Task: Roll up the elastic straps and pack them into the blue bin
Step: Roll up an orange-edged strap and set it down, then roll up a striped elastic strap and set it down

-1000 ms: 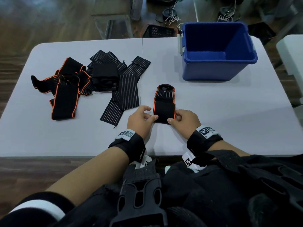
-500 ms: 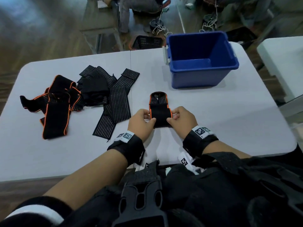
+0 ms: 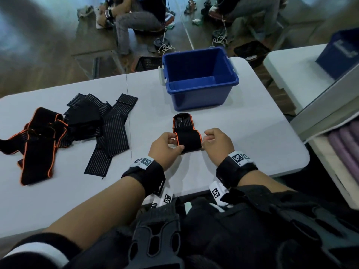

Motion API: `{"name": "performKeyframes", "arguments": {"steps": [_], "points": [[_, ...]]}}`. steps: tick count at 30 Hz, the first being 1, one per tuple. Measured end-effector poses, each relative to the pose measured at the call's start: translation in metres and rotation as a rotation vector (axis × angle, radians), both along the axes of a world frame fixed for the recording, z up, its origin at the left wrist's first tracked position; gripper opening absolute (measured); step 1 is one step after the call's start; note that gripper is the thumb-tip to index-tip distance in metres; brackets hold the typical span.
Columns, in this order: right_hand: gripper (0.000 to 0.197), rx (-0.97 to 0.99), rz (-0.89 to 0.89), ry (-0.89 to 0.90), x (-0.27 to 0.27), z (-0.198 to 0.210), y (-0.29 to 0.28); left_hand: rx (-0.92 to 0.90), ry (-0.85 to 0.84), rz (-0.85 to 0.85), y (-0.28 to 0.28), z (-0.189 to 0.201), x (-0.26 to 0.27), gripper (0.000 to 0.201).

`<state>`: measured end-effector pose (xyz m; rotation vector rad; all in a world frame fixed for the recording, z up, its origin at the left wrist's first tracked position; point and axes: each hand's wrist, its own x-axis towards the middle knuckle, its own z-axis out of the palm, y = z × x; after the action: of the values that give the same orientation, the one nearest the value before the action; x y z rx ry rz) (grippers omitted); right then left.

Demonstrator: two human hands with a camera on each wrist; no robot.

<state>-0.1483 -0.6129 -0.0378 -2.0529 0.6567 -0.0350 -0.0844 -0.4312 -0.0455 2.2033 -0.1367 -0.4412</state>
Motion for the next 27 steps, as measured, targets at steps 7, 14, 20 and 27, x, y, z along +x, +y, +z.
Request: {"name": "performKeyframes", "arguments": {"steps": [7,14,20,27], "points": [[0.02,-0.097,0.168,-0.166,0.021,0.029,0.042,0.02,-0.056,0.13,0.064,0.011,-0.001,0.03],[0.014,-0.024,0.33,-0.159,0.048,0.03,0.114,0.332,-0.159,0.178,0.175,0.013,0.0,0.03],[0.011,-0.051,0.48,-0.061,0.058,0.018,0.164,0.602,-0.11,-0.039,0.236,0.0,-0.005,0.048],[0.009,-0.134,0.532,0.038,0.078,0.012,0.198,0.675,-0.212,-0.224,0.256,-0.004,0.0,0.035]]}}
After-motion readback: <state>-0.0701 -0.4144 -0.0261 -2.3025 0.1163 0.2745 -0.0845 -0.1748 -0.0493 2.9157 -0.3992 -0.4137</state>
